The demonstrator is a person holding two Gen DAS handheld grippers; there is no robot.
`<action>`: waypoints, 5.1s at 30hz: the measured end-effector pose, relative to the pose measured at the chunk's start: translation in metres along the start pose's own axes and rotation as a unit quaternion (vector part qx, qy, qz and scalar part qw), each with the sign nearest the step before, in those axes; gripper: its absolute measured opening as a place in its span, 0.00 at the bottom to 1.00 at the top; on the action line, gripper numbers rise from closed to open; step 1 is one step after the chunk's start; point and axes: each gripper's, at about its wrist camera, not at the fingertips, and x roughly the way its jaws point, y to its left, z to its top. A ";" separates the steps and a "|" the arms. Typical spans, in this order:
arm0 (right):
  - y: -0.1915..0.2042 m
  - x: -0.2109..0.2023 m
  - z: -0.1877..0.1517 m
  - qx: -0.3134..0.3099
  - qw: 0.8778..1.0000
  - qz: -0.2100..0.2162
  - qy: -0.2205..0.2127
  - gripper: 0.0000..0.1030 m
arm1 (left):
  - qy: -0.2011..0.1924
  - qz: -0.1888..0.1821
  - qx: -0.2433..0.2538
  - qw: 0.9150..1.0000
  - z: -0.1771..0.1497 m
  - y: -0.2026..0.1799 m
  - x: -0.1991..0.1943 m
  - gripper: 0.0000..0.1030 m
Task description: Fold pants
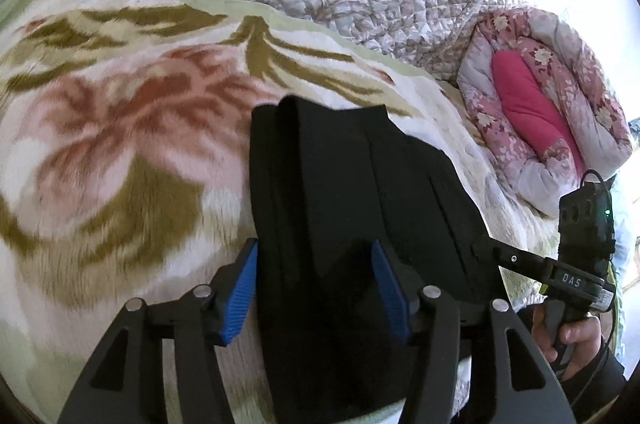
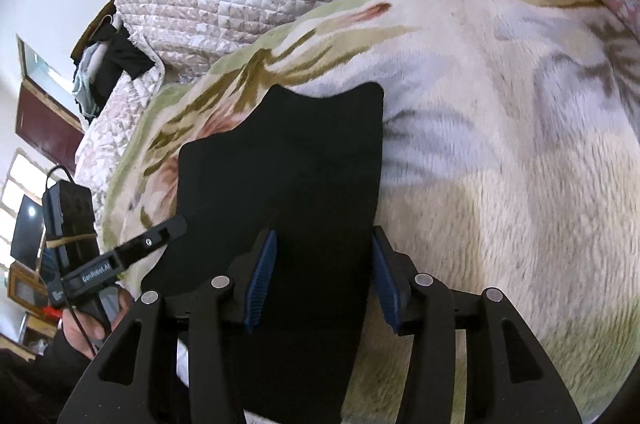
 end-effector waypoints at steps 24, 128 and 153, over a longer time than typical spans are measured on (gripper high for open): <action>0.047 -0.017 0.011 -0.052 0.998 -0.021 -0.021 0.16 | -0.023 0.070 0.098 0.992 0.013 -0.052 -0.022 0.23; 0.065 0.091 0.071 -0.163 0.973 -0.154 -0.049 0.19 | -0.058 0.137 0.123 0.981 0.085 -0.022 0.051 0.33; 0.073 0.077 0.010 -0.169 0.972 -0.161 -0.014 0.53 | -0.009 0.161 0.084 0.983 0.022 -0.025 0.029 0.37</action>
